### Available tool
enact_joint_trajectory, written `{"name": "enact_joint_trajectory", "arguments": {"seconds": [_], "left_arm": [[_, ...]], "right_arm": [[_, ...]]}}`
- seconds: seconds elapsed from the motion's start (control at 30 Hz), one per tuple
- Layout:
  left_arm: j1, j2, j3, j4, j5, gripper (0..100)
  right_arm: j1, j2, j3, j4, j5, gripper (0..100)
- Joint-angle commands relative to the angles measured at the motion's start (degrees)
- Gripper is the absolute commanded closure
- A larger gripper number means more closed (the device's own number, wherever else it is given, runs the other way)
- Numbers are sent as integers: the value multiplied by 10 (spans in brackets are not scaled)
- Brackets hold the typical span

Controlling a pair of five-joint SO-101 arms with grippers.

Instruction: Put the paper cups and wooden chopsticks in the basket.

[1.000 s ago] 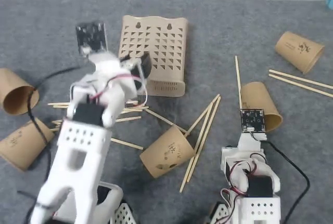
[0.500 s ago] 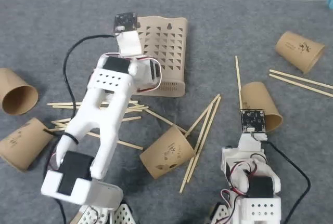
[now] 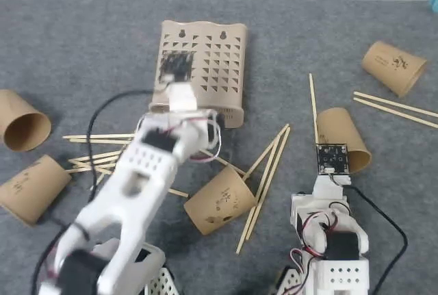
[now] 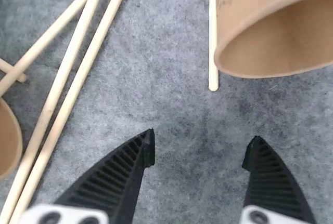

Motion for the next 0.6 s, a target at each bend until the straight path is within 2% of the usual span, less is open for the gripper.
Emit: {"name": "enact_joint_trajectory", "arguments": {"seconds": [0.0, 0.17, 0.3, 0.4, 0.57], "left_arm": [[4, -147, 177, -234, 4, 829], [-38, -274, 291, -320, 3, 829], [-77, -327, 323, -326, 7, 829], [-96, -324, 328, -316, 47, 821], [-103, -309, 331, -306, 134, 682]], "right_arm": [[7, -8, 9, -7, 6, 728], [7, -8, 9, -7, 6, 728], [7, -8, 9, -7, 6, 728], [8, -8, 9, -7, 6, 728], [8, -8, 9, -7, 6, 728]]}}
